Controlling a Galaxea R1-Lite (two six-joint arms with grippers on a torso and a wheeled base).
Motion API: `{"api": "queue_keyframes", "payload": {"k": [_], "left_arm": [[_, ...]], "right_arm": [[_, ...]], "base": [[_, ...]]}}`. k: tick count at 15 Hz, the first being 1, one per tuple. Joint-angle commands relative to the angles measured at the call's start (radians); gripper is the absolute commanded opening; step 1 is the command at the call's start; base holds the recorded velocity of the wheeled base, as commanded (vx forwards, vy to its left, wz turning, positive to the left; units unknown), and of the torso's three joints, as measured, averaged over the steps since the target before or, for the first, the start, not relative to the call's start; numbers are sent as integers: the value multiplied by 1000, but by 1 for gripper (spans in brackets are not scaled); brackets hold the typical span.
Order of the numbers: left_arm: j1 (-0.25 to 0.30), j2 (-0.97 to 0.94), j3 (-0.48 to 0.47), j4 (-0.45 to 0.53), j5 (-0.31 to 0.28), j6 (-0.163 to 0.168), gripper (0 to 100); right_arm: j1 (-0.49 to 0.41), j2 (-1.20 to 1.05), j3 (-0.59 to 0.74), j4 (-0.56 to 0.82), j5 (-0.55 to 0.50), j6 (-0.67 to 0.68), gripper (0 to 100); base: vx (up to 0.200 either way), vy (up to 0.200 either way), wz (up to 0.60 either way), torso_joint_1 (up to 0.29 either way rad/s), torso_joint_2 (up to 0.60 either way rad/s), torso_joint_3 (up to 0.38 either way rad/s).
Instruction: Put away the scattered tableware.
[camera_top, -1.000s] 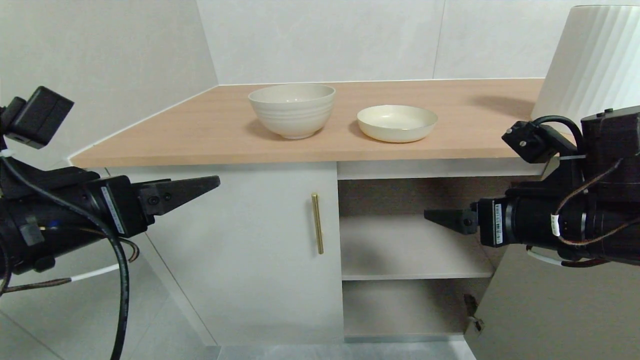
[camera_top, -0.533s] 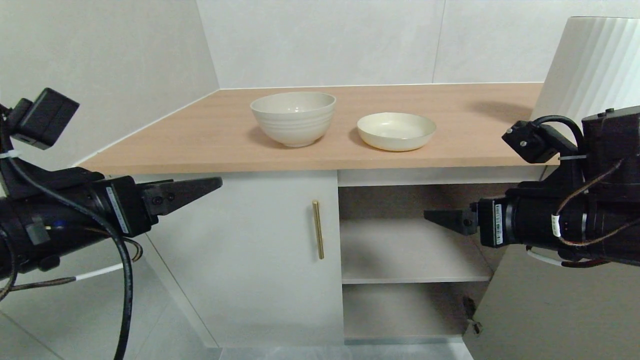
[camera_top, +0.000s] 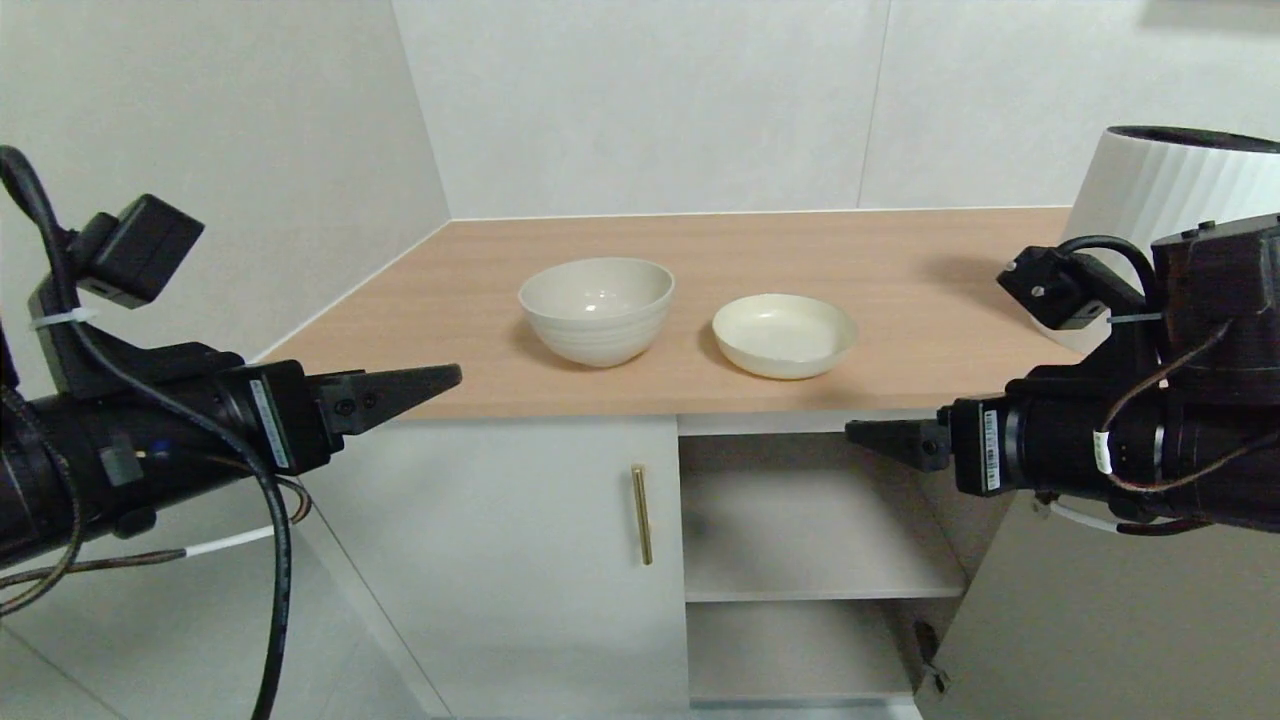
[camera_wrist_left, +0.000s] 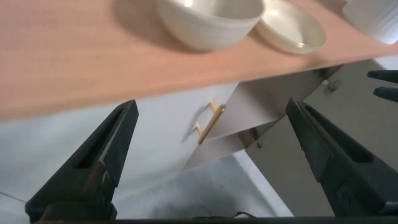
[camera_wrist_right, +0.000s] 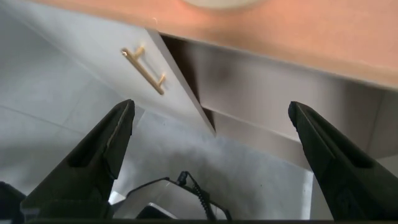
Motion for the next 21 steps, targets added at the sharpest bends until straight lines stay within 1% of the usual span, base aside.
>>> {"api": "queue_keyframes", "payload": {"k": [1, 3, 4, 5, 6, 7, 9, 11, 12, 13, 14, 15, 16, 17, 18, 20, 21], "left_arm": [[0, 28, -5, -1, 0, 0, 100], [0, 46, -16, -1, 0, -3, 100], [0, 65, -33, 1, 0, -12, 100], [0, 92, -60, 2, 0, -34, 100], [0, 108, -82, 5, 1, -45, 100], [0, 160, -137, 9, 1, -69, 100], [0, 244, -223, 44, 4, -72, 100], [4, 312, -272, 105, 6, -72, 100], [4, 335, -275, 111, 14, -75, 100], [4, 341, -275, 111, 23, -83, 100], [4, 342, -278, 111, 29, -100, 100], [4, 356, -303, 119, 43, -155, 100], [0, 367, -320, 134, 58, -184, 100], [-11, 385, -349, 174, 87, -215, 100], [-29, 413, -387, 222, 124, -250, 100], [-62, 462, -450, 282, 181, -328, 100], [-72, 483, -470, 300, 184, -361, 100]], "right_arm": [[1, 8, -1, 0, 0, 0, 100], [1, 15, -8, 0, 0, 0, 100], [-4, 31, -11, -17, 0, -6, 100], [-21, 49, -11, -59, 2, -23, 100], [-26, 61, -11, -82, 2, -29, 100], [-38, 92, -11, -138, 2, -35, 100], [-42, 138, -11, -184, 2, -47, 100], [-53, 166, -8, -201, 0, -90, 100], [-55, 175, -15, -194, -1, -95, 100], [-55, 189, -48, -177, -14, -93, 100], [-55, 198, -75, -141, -32, -90, 100], [-53, 213, -167, -2, -61, -37, 100], [-53, 227, -224, 72, -69, 32, 100], [-53, 248, -293, 139, -84, 106, 100], [-53, 275, -344, 182, -123, 140, 100], [-53, 327, -373, 185, -198, 169, 100], [-50, 348, -377, 184, -222, 170, 100]], "base": [[0, 0, 0, 188, -476, -286], [0, 0, 0, 181, -476, -283], [0, 0, 0, 188, -476, -295], [0, 0, 0, 193, -481, -295], [0, 0, 0, 212, -466, -286], [0, 0, 0, 203, -500, -295], [0, 0, 0, 200, -454, -259], [0, 0, 0, 88, -190, -117], [0, 0, 0, 36, -66, -36], [0, 0, 0, 0, 0, 0], [0, 0, 0, 0, 0, 0], [0, 0, 0, 0, 0, 0], [0, 0, 0, 0, 0, 0], [0, 0, 0, 0, 0, 0], [0, 0, 0, 0, 0, 0], [0, 0, 0, 0, 0, 0], [0, 0, 0, 0, 0, 0]]}}
